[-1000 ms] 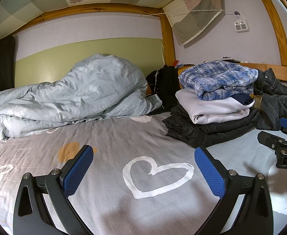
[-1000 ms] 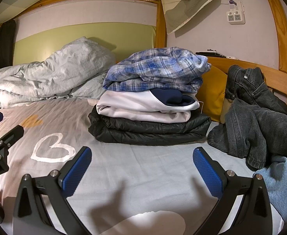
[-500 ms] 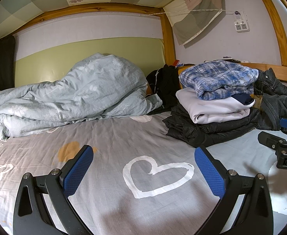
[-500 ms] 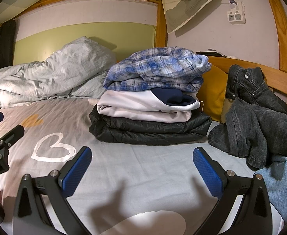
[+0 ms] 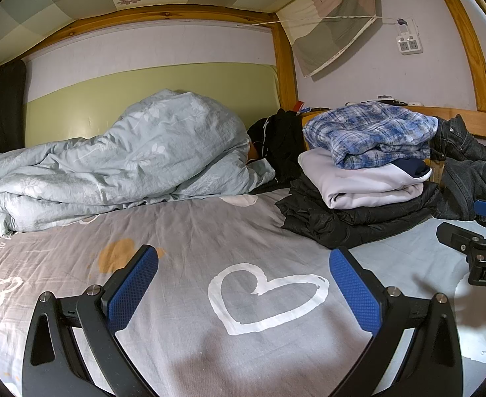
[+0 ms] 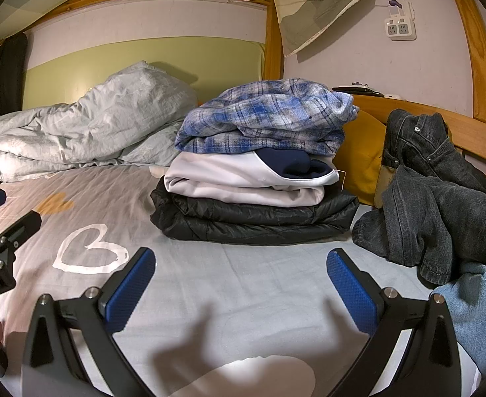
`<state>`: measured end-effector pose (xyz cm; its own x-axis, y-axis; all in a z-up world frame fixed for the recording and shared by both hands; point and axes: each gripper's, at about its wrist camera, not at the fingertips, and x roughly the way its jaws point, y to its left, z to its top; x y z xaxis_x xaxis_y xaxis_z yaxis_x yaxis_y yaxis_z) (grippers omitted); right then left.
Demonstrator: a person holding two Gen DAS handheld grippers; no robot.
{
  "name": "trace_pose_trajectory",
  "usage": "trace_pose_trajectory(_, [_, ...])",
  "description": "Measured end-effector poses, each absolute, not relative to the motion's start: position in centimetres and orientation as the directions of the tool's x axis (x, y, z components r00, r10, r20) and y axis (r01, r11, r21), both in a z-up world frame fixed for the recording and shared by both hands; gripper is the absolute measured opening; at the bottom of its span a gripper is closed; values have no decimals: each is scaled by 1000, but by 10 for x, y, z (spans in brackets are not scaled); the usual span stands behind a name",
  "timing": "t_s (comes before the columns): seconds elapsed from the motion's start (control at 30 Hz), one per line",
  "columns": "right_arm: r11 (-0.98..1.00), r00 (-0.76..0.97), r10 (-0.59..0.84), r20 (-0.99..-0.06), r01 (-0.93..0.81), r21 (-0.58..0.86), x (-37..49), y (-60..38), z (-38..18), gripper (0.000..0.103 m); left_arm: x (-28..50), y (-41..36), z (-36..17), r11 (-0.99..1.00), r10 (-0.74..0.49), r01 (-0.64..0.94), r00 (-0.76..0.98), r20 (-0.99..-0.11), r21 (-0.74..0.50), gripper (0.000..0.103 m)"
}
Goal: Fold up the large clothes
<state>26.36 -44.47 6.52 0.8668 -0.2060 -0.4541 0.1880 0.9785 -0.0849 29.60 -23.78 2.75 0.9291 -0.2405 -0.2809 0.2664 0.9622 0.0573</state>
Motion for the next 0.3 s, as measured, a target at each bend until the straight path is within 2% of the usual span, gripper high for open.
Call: trace_pose_trajectory(0.3, [979,867,-202,-456,184,-83,264,-444,65,103,296,-238,27,962,-239,265,929,-284,59,103])
